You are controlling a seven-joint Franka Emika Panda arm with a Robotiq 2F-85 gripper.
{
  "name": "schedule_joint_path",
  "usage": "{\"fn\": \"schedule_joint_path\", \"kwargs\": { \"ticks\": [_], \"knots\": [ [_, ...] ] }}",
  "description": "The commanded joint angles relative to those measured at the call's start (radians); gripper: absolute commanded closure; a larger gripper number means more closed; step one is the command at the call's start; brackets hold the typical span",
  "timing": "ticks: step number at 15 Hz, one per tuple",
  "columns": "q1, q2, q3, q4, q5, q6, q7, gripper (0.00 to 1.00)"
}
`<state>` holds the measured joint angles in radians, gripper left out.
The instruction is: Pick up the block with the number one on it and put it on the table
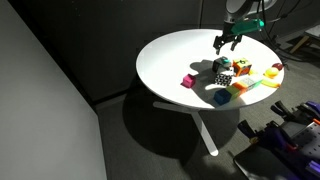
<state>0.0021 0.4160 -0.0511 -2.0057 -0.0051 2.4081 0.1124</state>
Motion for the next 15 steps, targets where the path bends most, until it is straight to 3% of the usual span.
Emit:
{"fn": "schedule_joint_path", "kwargs": {
  "ticks": [1,11,15],
  "knots": [
    [0.018,-0.091,-0.005,-0.056,-0.030,-0.076,0.021,0.00],
    [0.052,-0.272,0.001,-0.173,-0.160,-0.218,0.113,0.00],
    [0.043,-0.343,0.018,-0.227,-0.131,-0.218,0.110,0.00]
  ]
}}
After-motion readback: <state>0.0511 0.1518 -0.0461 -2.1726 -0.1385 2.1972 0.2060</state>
